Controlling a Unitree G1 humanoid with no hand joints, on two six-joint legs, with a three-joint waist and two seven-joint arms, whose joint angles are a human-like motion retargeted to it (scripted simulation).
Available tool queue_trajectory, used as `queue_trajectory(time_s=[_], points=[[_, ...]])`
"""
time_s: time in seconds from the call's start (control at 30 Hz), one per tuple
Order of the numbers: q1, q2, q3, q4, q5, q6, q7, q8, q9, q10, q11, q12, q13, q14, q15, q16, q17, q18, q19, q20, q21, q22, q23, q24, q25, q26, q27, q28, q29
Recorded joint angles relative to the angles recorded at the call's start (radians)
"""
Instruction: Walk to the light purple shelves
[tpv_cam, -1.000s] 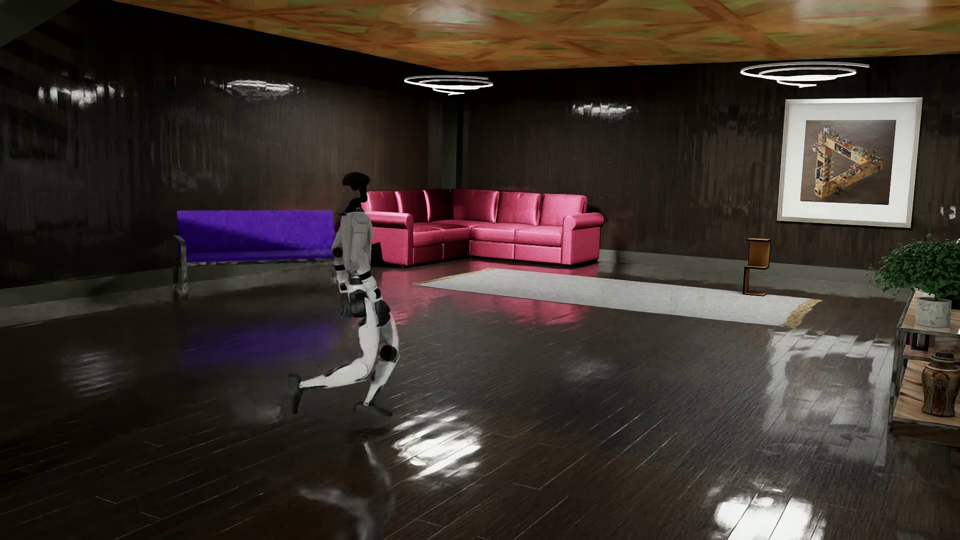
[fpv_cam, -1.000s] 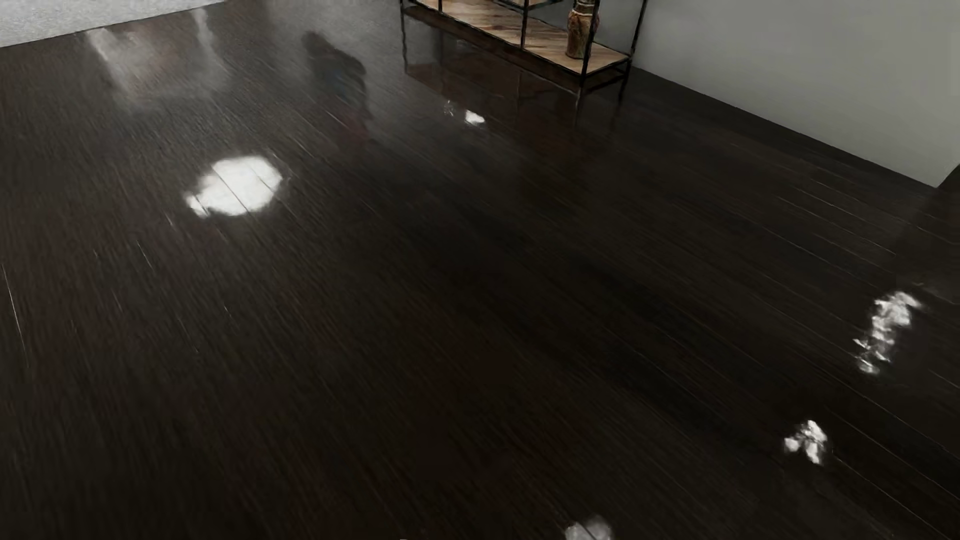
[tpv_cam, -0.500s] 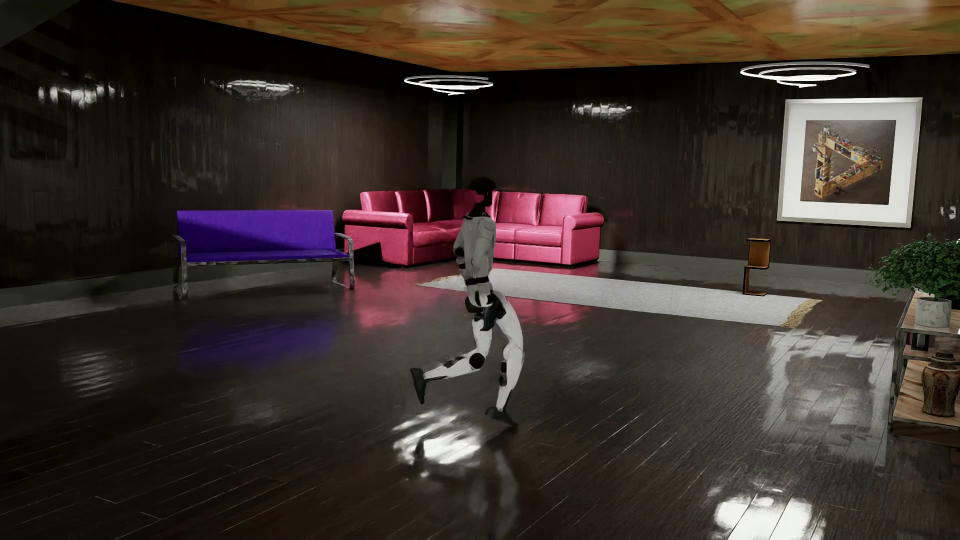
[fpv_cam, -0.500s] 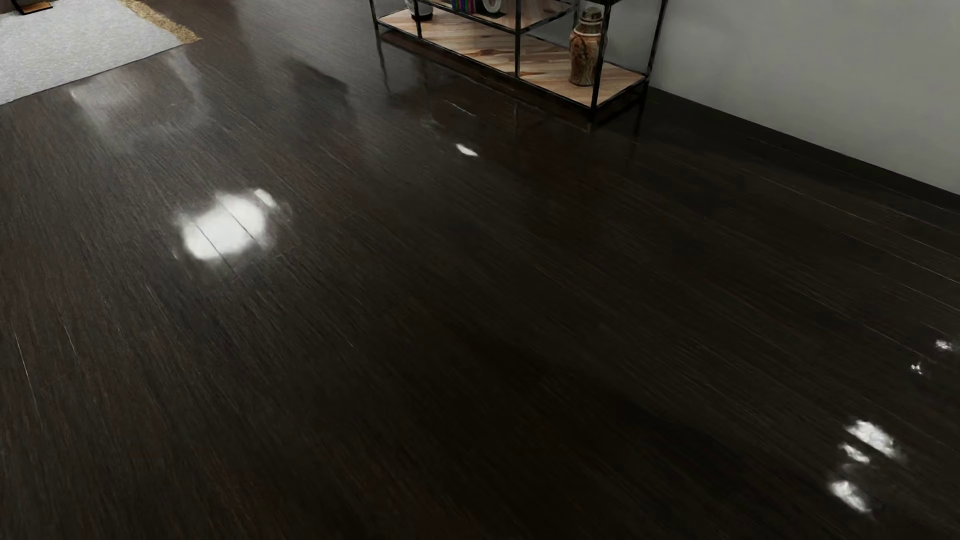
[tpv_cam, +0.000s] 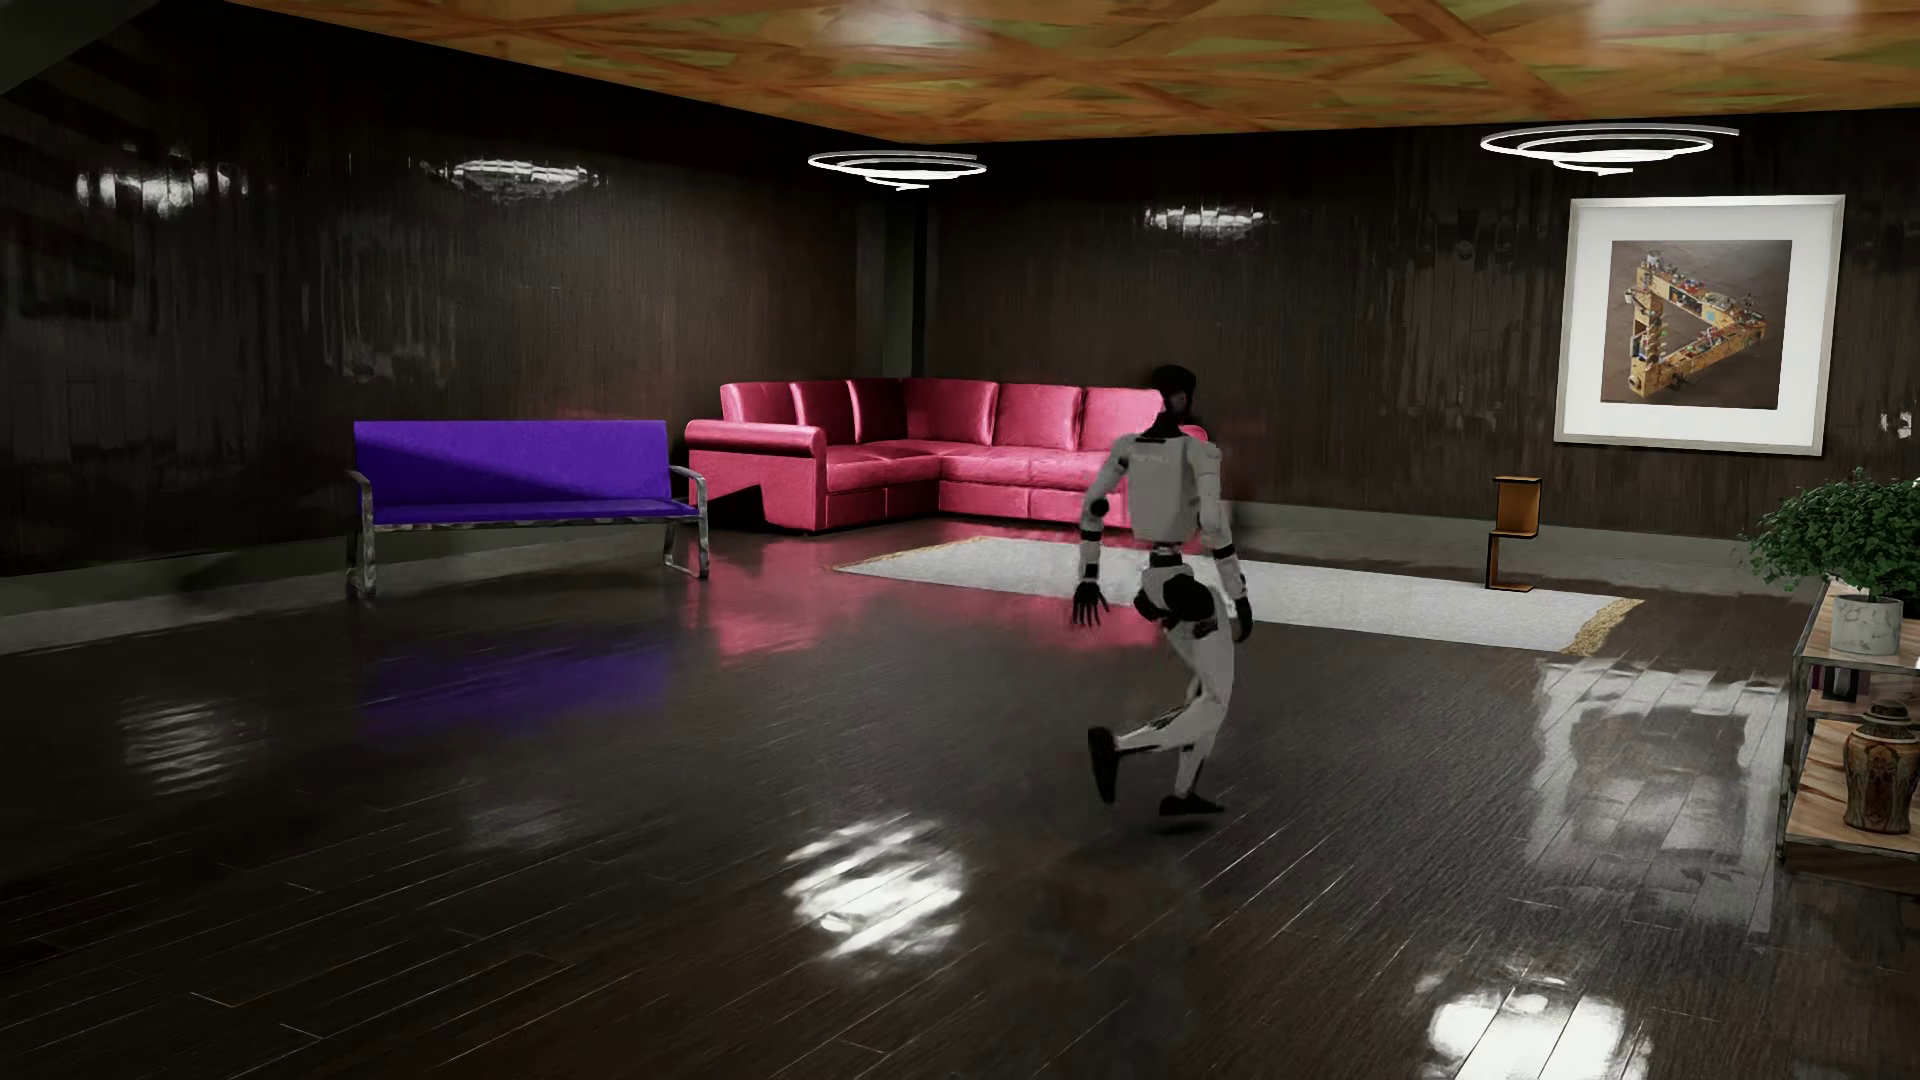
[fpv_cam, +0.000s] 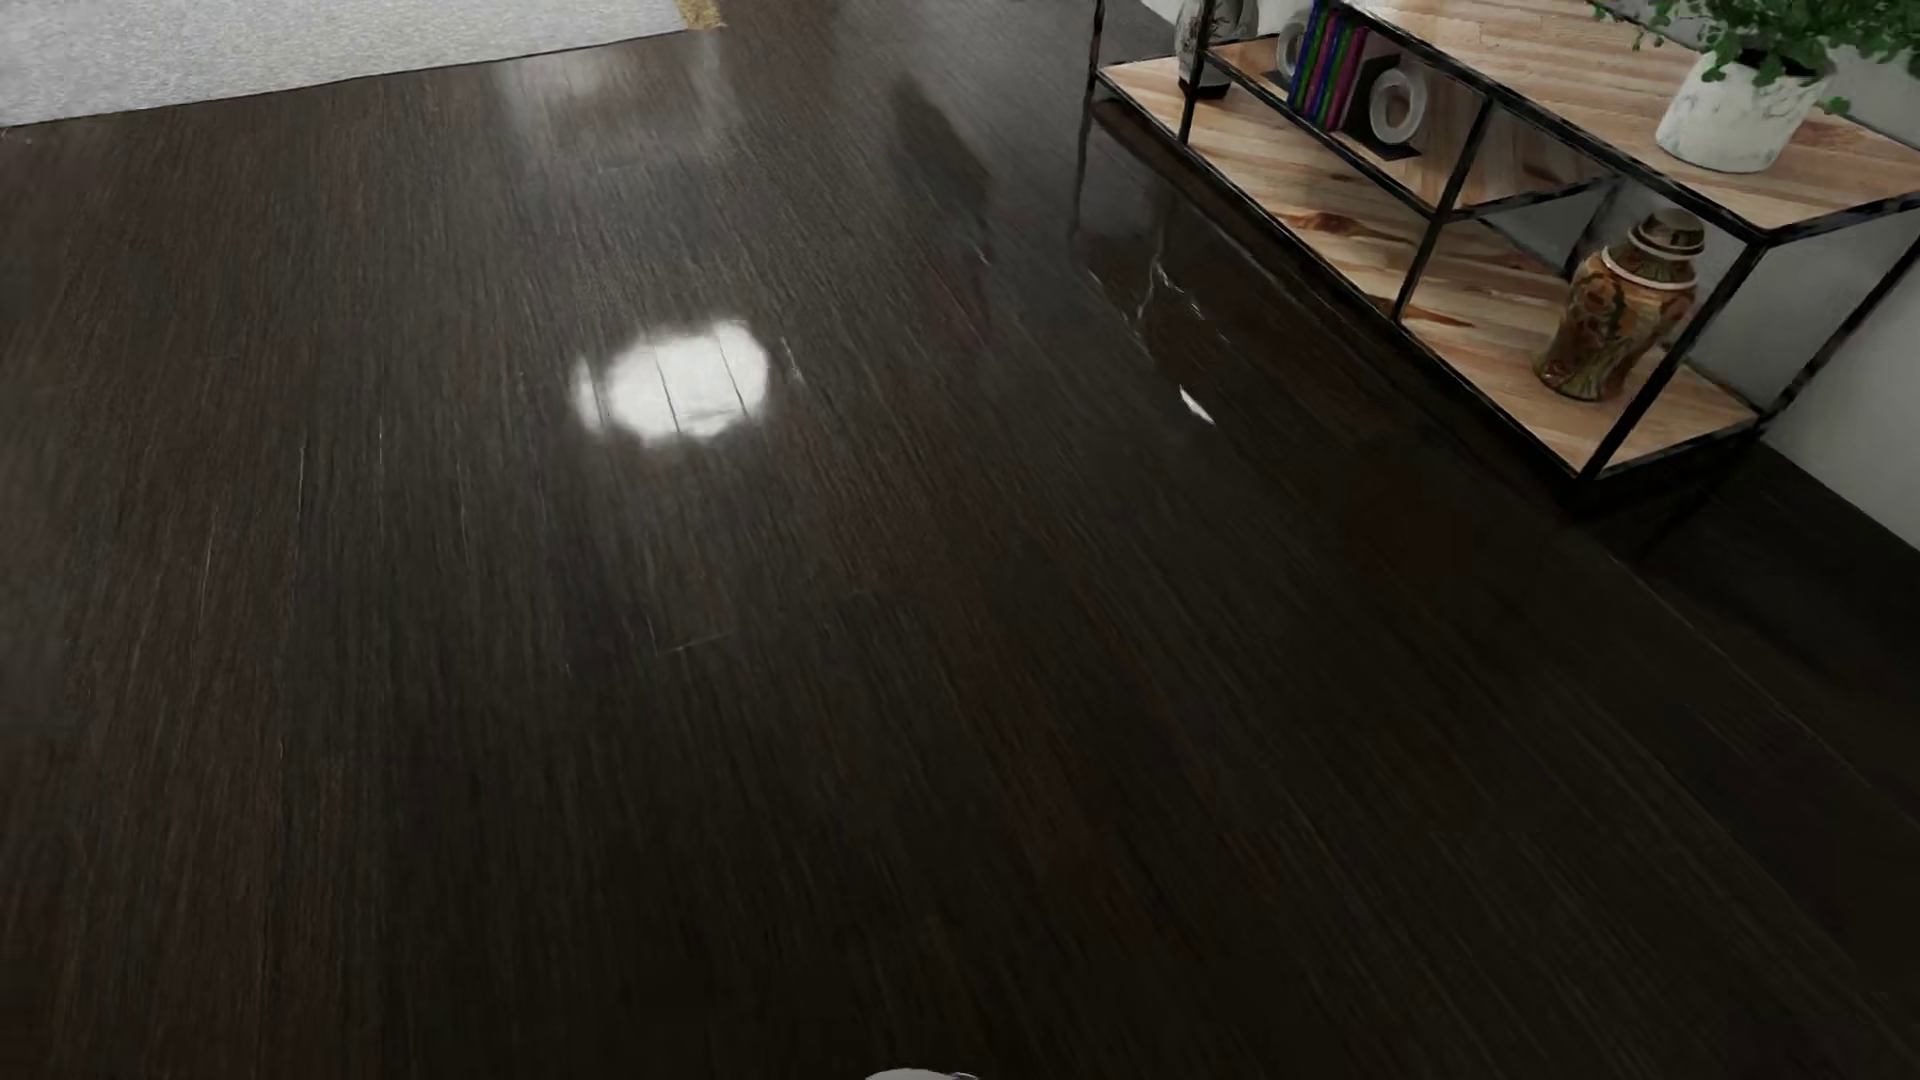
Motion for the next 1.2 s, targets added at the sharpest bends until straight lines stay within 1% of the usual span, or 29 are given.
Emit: queue_trajectory(time_s=[0.03,0.07,0.13,0.17,0.2,0.23,0.3,0.33,0.37,0.4,0.43,0.47,0.53,0.57,0.6,0.63,0.7,0.77,0.83,0.87,0.9,0.93,0.97,1.0,1.03,1.07,1.1,1.17,1.2], points=[[0.104,-0.114,-0.072,-0.022,0.018,0.027,0.0,0.0,0.003,-0.065,0.098,-0.008,0.024,0.038,-0.016,-0.009,-0.007,0.0,0.0,0.017,0.063,-0.074,0.036,0.0,0.0,0.0,0.0,0.0,0.0],[0.231,-0.217,-0.123,-0.033,0.039,0.046,0.0,0.0,0.005,-0.147,0.084,-0.028,0.07,0.069,0.006,-0.016,0.004,0.0,0.0,0.036,0.057,-0.151,0.072,0.0,0.0,0.0,0.0,0.0,0.0],[0.417,-0.393,-0.255,-0.015,0.074,0.073,0.0,0.0,-0.002,-0.278,-0.215,-0.068,0.14,0.144,0.164,-0.029,0.009,0.0,0.0,0.06,0.107,-0.262,0.091,0.0,0.0,0.0,0.0,0.0,0.0],[0.506,-0.446,-0.31,0.01,0.064,0.073,0.0,0.0,-0.001,-0.326,-0.436,-0.091,0.175,0.182,0.253,-0.029,0.014,0.0,0.0,0.062,0.112,-0.315,0.083,0.0,0.0,0.0,0.0,0.0,0.0],[0.575,-0.496,-0.339,0.039,0.053,0.065,0.0,0.0,-0.01,-0.357,-0.643,-0.113,0.206,0.199,0.284,-0.021,0.026,0.0,0.0,0.068,0.109,-0.368,0.084,0.0,0.0,0.0,0.0,0.0,0.0],[0.652,-0.526,-0.344,0.062,0.033,0.043,0.0,0.0,-0.018,-0.367,-0.827,-0.132,0.231,0.238,0.158,-0.005,0.034,0.0,0.0,0.071,0.117,-0.428,0.066,0.0,0.0,0.0,0.0,0.0,0.0],[0.708,-0.603,-0.389,0.132,-0.015,0.02,0.0,0.0,-0.041,-0.356,-0.99,-0.142,0.23,0.332,-0.248,0.02,0.052,0.0,0.0,0.106,0.108,-0.537,0.081,0.0,0.0,0.0,0.0,0.0,0.0],[0.746,-0.622,-0.421,0.177,-0.023,0.022,0.0,0.0,-0.033,-0.338,-0.976,-0.144,0.228,0.423,-0.275,0.019,0.047,0.0,0.0,0.121,0.096,-0.55,0.073,0.0,0.0,0.0,0.0,0.0,0.0],[0.77,-0.653,-0.426,0.202,-0.007,0.03,0.0,0.0,-0.042,-0.312,-0.934,-0.134,0.217,0.526,-0.155,0.007,0.038,0.0,0.0,0.126,0.093,-0.523,0.083,0.0,0.0,0.0,0.0,0.0,0.0],[0.755,-0.691,-0.407,0.227,0.03,0.043,0.0,0.0,-0.069,-0.241,-0.872,-0.113,0.2,0.676,0.057,-0.006,0.03,0.0,0.0,0.129,0.092,-0.477,0.094,0.0,0.0,0.0,0.0,0.0,0.0],[0.689,-0.719,-0.375,0.243,0.074,0.06,0.0,0.0,-0.089,-0.104,-0.761,-0.096,0.181,0.816,0.199,-0.023,0.026,0.0,0.0,0.124,0.083,-0.398,0.113,0.0,0.0,0.0,0.0,0.0,0.0],[0.606,-0.674,-0.345,0.251,0.122,0.075,0.0,0.0,-0.061,0.095,-0.666,-0.093,0.148,0.781,0.198,-0.034,0.013,0.0,0.0,0.107,0.083,-0.319,0.122,0.0,0.0,0.0,0.0,0.0,0.0],[0.379,-0.429,-0.27,0.223,0.19,0.062,0.0,0.0,-0.005,0.471,-0.721,-0.105,0.064,0.293,0.123,-0.036,-0.004,0.0,0.0,0.037,0.059,-0.194,0.114,0.0,0.0,0.0,0.0,0.0,0.0],[0.252,-0.305,-0.216,0.196,0.19,0.033,0.0,0.0,-0.005,0.534,-0.783,-0.085,0.025,0.112,0.054,-0.028,-0.012,0.0,0.0,0.026,0.063,-0.166,0.099,0.0,0.0,0.0,0.0,0.0,0.0],[0.189,-0.138,-0.152,0.173,0.173,0.007,0.0,0.0,0.026,0.478,-0.86,-0.065,0.014,0.021,-0.023,-0.012,-0.042,0.0,0.0,0.005,0.07,-0.142,0.012,0.0,0.0,0.0,0.0,0.0,0.0],[0.113,-0.013,-0.086,0.168,0.156,-0.015,0.0,0.0,0.028,0.363,-0.932,-0.035,-0.013,-0.005,-0.105,0.0,-0.053,0.0,0.0,0.015,0.056,-0.124,-0.027,0.0,0.0,0.0,0.0,0.0,0.0],[-0.019,0.176,0.009,0.181,0.118,-0.044,0.0,0.0,0.026,0.034,-1.028,-0.002,-0.097,0.03,-0.264,0.023,-0.064,0.0,0.0,0.05,-0.012,-0.092,-0.086,0.0,0.0,0.0,0.0,0.0,0.0],[-0.09,0.282,0.084,0.219,0.107,-0.041,0.0,0.0,-0.002,-0.335,-1.045,0.015,-0.187,0.079,-0.358,0.032,-0.084,0.0,0.0,0.071,-0.043,-0.056,-0.151,0.0,0.0,0.0,0.0,0.0,0.0],[-0.153,0.381,0.15,0.252,0.044,-0.058,0.0,0.0,0.002,-0.309,-1.006,0.038,-0.218,0.055,-0.335,0.04,-0.088,0.0,0.0,0.091,-0.084,-0.029,-0.209,0.0,0.0,0.0,0.0,0.0,0.0],[-0.162,0.414,0.17,0.243,0.009,-0.072,0.0,0.0,0.002,-0.204,-0.941,0.049,-0.204,0.074,-0.255,0.038,-0.073,0.0,0.0,0.09,-0.103,-0.002,-0.226,0.0,0.0,0.0,0.0,0.0,0.0],[-0.191,0.384,0.173,0.226,-0.014,-0.097,0.0,0.0,-0.024,-0.09,-0.813,0.056,-0.175,0.14,-0.101,0.033,-0.048,0.0,0.0,0.087,-0.115,0.03,-0.226,0.0,0.0,0.0,0.0,0.0,0.0],[-0.182,0.328,0.142,0.183,-0.038,-0.127,0.0,0.0,-0.026,0.019,-0.62,0.048,-0.141,0.164,0.103,0.027,-0.016,0.0,0.0,0.064,-0.109,0.071,-0.198,0.0,0.0,0.0,0.0,0.0,0.0],[-0.09,0.25,0.102,0.117,-0.047,-0.142,0.0,0.0,0.01,0.038,-0.381,0.037,-0.1,0.121,0.245,0.021,-0.007,0.0,0.0,0.076,-0.097,0.066,-0.186,0.0,0.0,0.0,0.0,0.0,0.0],[-0.009,0.148,0.054,0.08,-0.034,-0.142,0.0,0.0,0.028,0.032,-0.169,0.026,-0.084,0.08,0.197,0.007,0.003,0.0,0.0,0.076,-0.04,0.041,-0.155,0.0,0.0,0.0,0.0,0.0,0.0],[0.099,0.02,0.007,0.065,-0.008,-0.136,0.0,0.0,0.037,-0.026,-0.036,0.012,-0.072,0.064,0.097,-0.005,0.025,0.0,0.0,0.089,0.015,-0.002,-0.087,0.0,0.0,0.0,0.0,0.0,0.0],[0.201,-0.103,-0.056,0.081,0.047,-0.102,0.0,0.0,0.029,-0.096,-0.028,0.003,-0.02,0.062,0.065,-0.024,0.054,0.0,0.0,0.112,-0.029,-0.069,-0.046,0.0,0.0,0.0,0.0,0.0,0.0],[0.313,-0.195,-0.126,0.077,0.07,-0.087,0.0,0.0,0.033,-0.176,-0.132,-0.005,0.026,0.062,0.101,-0.031,0.058,0.0,0.0,0.133,0.004,-0.146,-0.008,0.0,0.0,0.0,0.0,0.0,0.0],[0.498,-0.333,-0.248,0.111,0.099,-0.056,0.0,0.0,0.03,-0.291,-0.558,-0.04,0.114,0.054,0.255,-0.03,0.052,0.0,0.0,0.148,0.071,-0.312,0.057,0.0,0.0,0.0,0.0,0.0,0.0],[0.556,-0.387,-0.292,0.118,0.081,-0.061,0.0,0.0,0.023,-0.315,-0.772,-0.08,0.147,0.036,0.204,-0.022,0.051,0.0,0.0,0.153,0.081,-0.387,0.087,0.0,0.0,0.0,0.0,0.0,0.0]])
